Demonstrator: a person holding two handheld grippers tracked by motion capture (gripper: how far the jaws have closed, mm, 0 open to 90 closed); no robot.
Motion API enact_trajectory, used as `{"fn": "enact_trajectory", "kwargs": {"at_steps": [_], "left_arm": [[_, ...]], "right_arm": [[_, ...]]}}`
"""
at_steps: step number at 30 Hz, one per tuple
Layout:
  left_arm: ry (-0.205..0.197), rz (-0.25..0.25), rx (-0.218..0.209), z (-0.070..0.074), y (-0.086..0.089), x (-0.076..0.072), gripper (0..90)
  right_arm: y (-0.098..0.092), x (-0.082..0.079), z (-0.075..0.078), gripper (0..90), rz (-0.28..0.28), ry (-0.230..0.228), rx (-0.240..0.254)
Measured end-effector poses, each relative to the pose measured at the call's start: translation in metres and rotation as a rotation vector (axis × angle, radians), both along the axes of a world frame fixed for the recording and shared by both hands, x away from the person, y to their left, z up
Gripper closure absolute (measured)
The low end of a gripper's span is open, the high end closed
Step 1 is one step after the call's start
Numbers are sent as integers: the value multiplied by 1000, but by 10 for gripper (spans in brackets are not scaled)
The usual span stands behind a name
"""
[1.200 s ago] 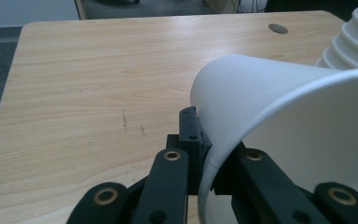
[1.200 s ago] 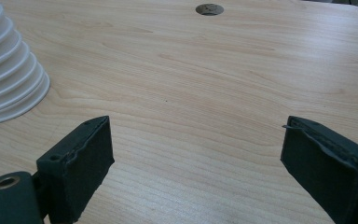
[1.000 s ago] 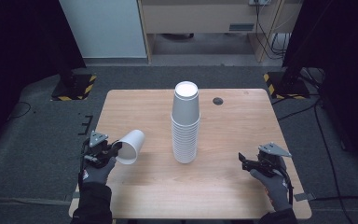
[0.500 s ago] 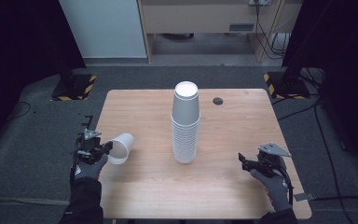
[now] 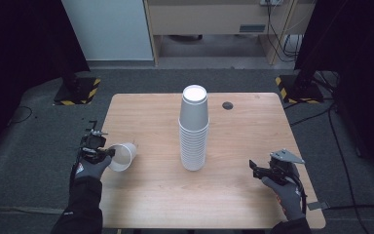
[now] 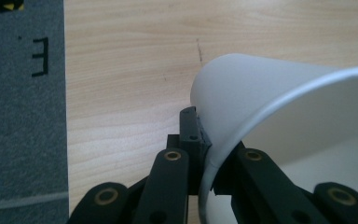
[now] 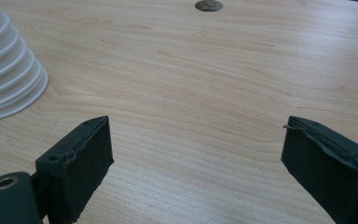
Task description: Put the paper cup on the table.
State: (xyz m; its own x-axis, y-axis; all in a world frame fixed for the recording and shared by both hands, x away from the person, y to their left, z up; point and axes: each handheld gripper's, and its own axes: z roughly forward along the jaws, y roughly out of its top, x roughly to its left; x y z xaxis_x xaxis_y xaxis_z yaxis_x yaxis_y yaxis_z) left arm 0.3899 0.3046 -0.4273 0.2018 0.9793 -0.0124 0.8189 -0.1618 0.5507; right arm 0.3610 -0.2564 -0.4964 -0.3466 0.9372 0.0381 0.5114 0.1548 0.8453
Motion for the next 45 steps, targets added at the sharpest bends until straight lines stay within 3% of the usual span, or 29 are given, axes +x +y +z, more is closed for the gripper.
{"fn": "enact_trajectory", "kwargs": {"at_steps": [8, 15, 22, 32, 38, 45], "left_arm": [[101, 8, 31, 1, 0, 9, 857], [171, 31, 23, 2, 3, 14, 858], [281, 44, 31, 3, 5, 20, 857], [362, 63, 27, 3, 4, 26, 855], [359, 59, 14, 2, 3, 27, 799], [268, 52, -5, 0, 5, 24, 648]], "right_arm": [[0, 0, 0, 88, 4, 3, -1], [1, 0, -1, 88, 6, 5, -2], [1, 0, -1, 88, 9, 8, -1], [1, 0, -1, 87, 13, 9, -4], [1, 1, -1, 87, 13, 10, -3], [1, 1, -1, 87, 14, 9, -3]]}}
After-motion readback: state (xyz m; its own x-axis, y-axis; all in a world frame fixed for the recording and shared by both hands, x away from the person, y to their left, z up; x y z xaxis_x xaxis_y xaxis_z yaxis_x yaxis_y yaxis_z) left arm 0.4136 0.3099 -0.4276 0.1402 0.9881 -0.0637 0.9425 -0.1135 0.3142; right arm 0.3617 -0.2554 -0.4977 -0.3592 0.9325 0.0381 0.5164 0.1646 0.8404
